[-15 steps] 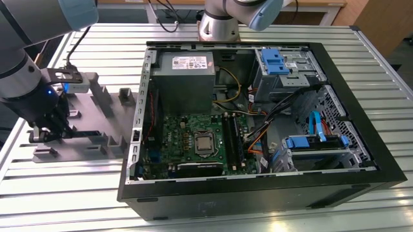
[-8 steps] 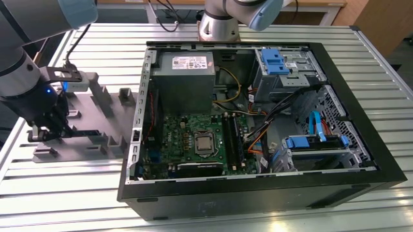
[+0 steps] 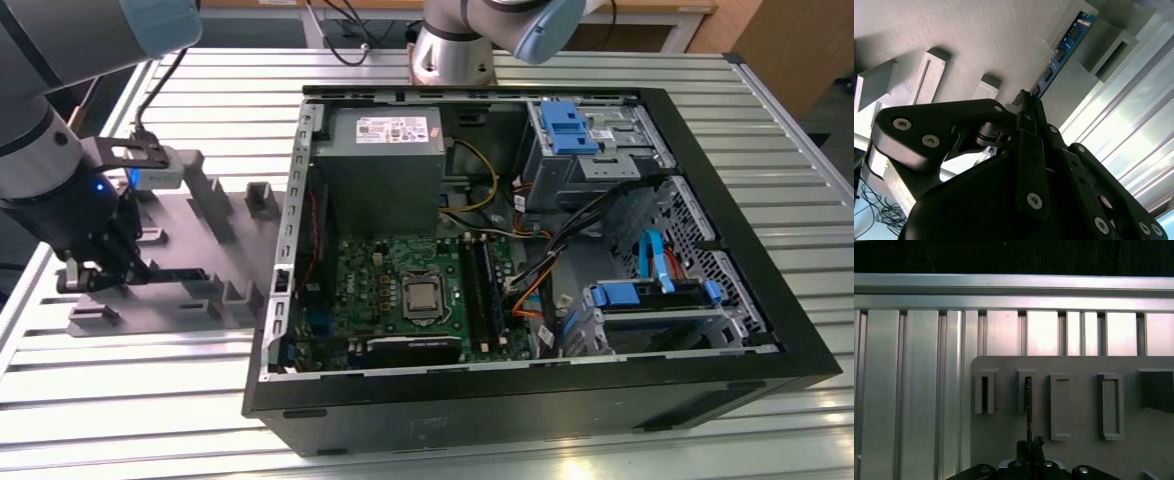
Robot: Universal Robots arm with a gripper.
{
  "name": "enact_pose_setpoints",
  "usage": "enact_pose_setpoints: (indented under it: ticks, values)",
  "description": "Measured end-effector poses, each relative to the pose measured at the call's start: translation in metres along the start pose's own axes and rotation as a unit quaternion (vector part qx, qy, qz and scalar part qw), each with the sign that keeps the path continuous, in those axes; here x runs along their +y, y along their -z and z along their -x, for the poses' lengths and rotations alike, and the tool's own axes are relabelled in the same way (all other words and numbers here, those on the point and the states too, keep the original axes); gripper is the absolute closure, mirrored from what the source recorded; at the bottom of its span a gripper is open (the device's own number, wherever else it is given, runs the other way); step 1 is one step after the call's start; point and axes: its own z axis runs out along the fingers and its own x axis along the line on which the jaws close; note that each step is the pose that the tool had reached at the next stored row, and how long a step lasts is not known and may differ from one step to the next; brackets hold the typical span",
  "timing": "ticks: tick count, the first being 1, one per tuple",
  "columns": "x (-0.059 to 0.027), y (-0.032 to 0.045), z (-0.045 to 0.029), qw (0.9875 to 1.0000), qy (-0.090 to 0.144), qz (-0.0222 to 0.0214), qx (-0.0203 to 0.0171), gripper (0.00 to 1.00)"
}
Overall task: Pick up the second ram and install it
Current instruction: 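Pick up the second ram and move it above second insertion slot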
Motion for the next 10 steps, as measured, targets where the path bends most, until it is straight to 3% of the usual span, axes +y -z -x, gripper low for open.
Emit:
enact_pose_setpoints:
  ticks: [10]
  values:
    - [0.0001,0.0026,0.0000,1.0000,0.000,0.0002,0.0001,0.86]
